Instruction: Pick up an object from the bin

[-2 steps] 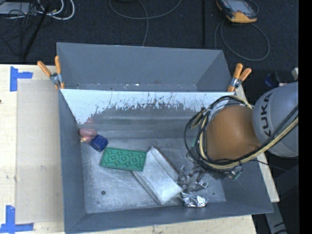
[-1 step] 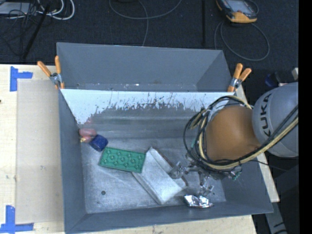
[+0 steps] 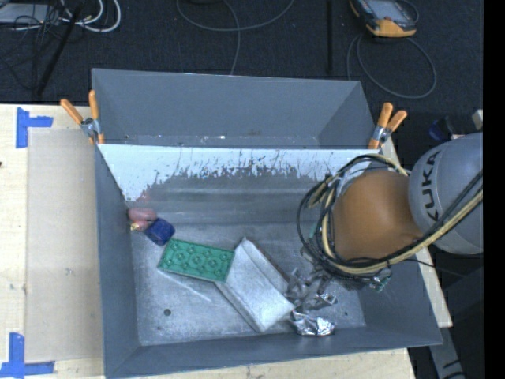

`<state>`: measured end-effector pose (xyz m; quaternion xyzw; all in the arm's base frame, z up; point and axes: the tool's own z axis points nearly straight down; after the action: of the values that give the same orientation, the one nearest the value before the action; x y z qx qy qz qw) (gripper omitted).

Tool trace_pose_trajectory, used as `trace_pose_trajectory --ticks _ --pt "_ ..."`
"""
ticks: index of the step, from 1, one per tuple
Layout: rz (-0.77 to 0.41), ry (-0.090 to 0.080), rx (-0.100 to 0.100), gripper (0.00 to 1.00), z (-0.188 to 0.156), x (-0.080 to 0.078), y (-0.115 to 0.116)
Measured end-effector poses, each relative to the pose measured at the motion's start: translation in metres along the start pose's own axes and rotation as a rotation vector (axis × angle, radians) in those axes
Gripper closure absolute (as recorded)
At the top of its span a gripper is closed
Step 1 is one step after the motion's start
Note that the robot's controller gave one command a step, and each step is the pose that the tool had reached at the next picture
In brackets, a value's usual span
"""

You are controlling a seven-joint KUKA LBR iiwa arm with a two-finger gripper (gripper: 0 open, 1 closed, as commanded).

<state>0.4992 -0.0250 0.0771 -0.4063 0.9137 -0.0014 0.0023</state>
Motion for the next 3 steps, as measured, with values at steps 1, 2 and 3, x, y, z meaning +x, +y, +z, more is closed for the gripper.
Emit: trace_pose_trajectory --ticks 1,2,3 --pt "-0.003 0.003 -0.003 0.0 0.0012 0.0006 0.0013" --pt "-0.003 -0.001 0.0 1.0 -0.0001 -0.0005 0.0002" --pt "-0.005 0.004 -0.004 0.0 0.0013 0.0007 0.0016"
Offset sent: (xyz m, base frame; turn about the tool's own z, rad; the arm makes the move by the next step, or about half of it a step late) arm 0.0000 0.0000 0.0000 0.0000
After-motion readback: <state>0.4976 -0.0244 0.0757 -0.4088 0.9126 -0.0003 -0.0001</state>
